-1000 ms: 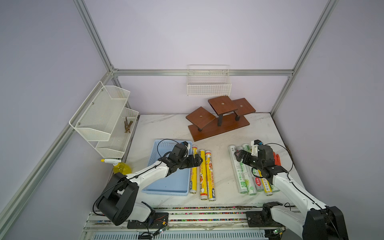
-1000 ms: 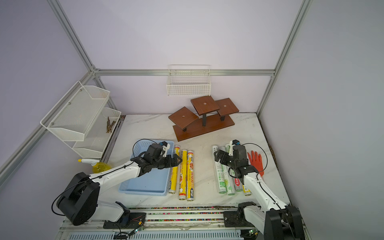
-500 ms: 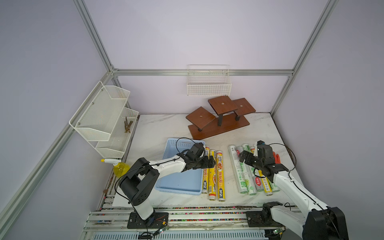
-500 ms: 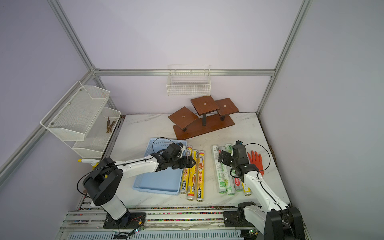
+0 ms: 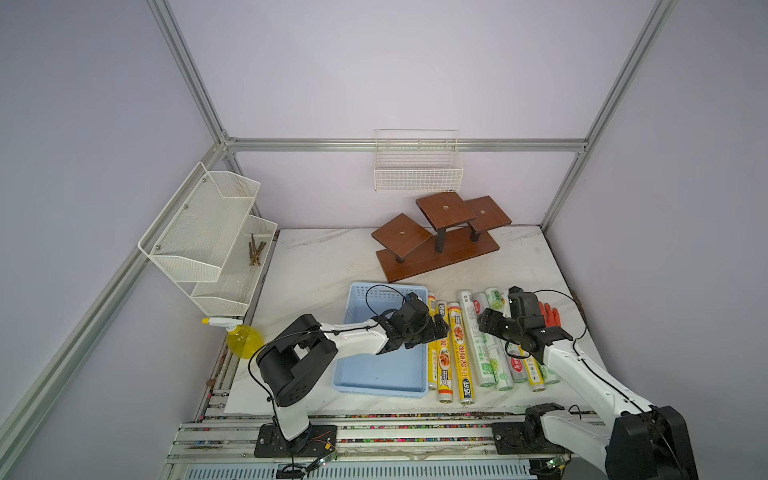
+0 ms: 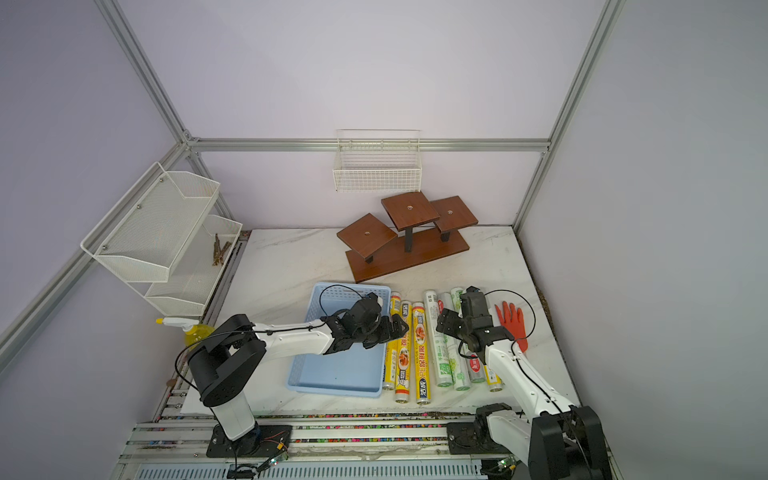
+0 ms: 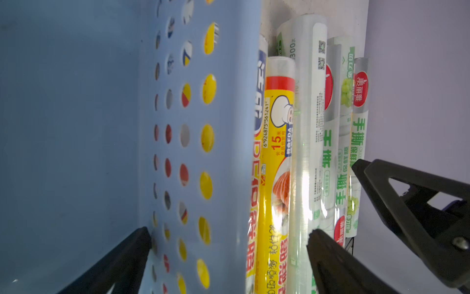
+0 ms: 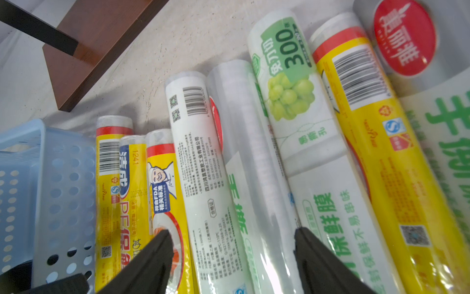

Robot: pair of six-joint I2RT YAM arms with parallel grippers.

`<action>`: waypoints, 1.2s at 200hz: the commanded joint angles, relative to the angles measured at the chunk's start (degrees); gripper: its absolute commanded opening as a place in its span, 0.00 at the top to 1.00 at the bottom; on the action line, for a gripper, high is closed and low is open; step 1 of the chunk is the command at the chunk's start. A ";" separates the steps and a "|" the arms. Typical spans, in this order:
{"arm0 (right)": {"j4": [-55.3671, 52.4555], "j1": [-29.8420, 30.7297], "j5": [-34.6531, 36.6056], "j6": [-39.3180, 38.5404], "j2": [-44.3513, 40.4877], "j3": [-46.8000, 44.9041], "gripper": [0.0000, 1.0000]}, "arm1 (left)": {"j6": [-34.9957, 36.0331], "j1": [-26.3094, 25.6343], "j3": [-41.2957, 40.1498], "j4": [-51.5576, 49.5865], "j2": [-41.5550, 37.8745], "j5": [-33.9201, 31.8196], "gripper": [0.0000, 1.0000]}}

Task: Put the plastic wrap into the basket
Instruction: Move the basket to the center of the board, then pick up the plastic wrap from the center of the board.

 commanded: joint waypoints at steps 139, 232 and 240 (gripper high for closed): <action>1.38 -21.66 16.81 3.41 11.94 5.60 0.41 | 12.12 -0.63 9.32 -13.34 -5.05 -6.92 0.00; -0.14 -21.41 8.70 -0.38 16.31 6.12 0.39 | 17.04 -0.59 6.78 -14.64 -10.99 -12.18 0.00; -0.90 -21.32 8.75 -0.44 16.29 6.88 0.38 | 17.39 -0.64 6.57 -14.68 -11.42 -12.77 0.00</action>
